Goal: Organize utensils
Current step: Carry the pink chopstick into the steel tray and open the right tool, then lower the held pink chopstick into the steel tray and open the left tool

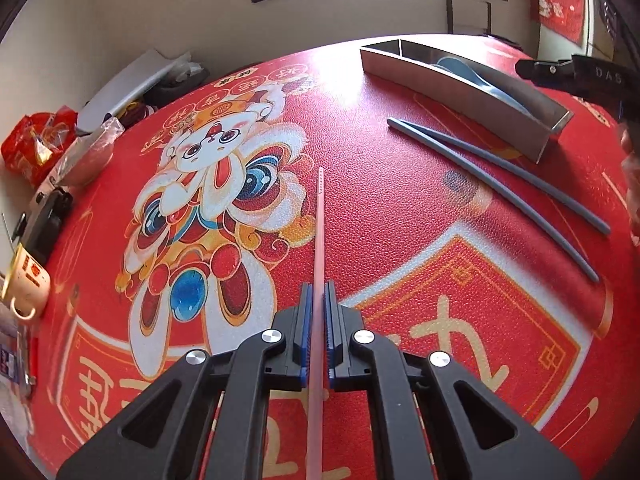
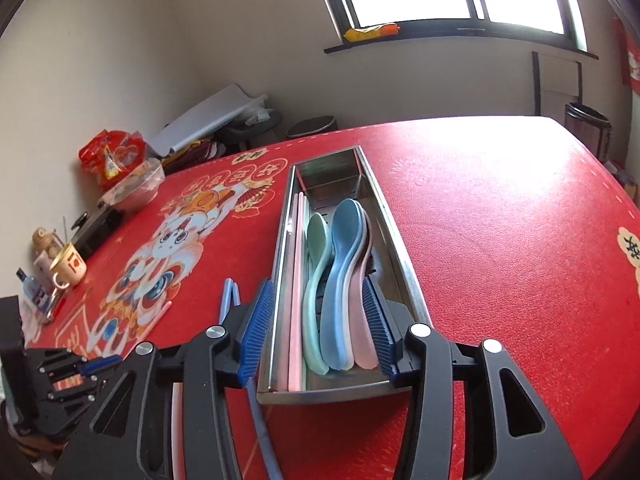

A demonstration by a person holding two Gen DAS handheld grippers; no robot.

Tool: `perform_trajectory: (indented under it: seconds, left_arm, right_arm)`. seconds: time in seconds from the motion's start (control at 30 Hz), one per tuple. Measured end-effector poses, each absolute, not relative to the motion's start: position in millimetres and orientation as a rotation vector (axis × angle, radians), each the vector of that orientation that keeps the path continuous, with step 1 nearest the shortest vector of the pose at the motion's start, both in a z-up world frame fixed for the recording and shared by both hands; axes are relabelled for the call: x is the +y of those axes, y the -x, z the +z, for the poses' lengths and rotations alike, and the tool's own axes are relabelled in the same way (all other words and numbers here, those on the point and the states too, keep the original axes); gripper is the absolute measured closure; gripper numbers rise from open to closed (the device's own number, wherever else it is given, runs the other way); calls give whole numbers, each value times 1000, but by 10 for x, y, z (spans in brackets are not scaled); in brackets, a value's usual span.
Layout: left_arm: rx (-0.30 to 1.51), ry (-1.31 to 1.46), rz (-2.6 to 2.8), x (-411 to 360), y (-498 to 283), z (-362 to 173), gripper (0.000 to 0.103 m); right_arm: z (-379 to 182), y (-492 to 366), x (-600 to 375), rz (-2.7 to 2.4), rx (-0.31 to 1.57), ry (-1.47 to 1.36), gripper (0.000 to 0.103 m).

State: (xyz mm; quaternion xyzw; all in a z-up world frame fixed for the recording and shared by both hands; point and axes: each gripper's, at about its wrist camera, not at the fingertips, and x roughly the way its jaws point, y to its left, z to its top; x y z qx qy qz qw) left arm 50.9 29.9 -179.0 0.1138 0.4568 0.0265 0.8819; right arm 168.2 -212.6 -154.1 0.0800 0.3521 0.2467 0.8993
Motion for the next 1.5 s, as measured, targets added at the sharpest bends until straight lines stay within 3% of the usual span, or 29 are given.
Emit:
perform_trajectory:
  seconds: [0.13,0.3,0.73,1.1,1.5]
  left_arm:
    - [999,-186,68,351,-575,-1763,98]
    - [1024,98,72,626,-683,-1737,98]
    - [914,442,14,557,-890,-1467,98]
    - [896,453,-8,383,-1054,-1539,98]
    - [952,80,47,83,-1092,-1752,97]
  right_arm:
    - [-1523,-1694,-2200,489,732,-191,50]
    - [-1540,-1726,-2299,457,750,-236,49]
    - [-1521,-1731,-2416,442,750,-290,47]
    - [-1561,-1766,-2427,438,771,-299,44]
    - [-1578,-1776,-2400,445,783,-295,44]
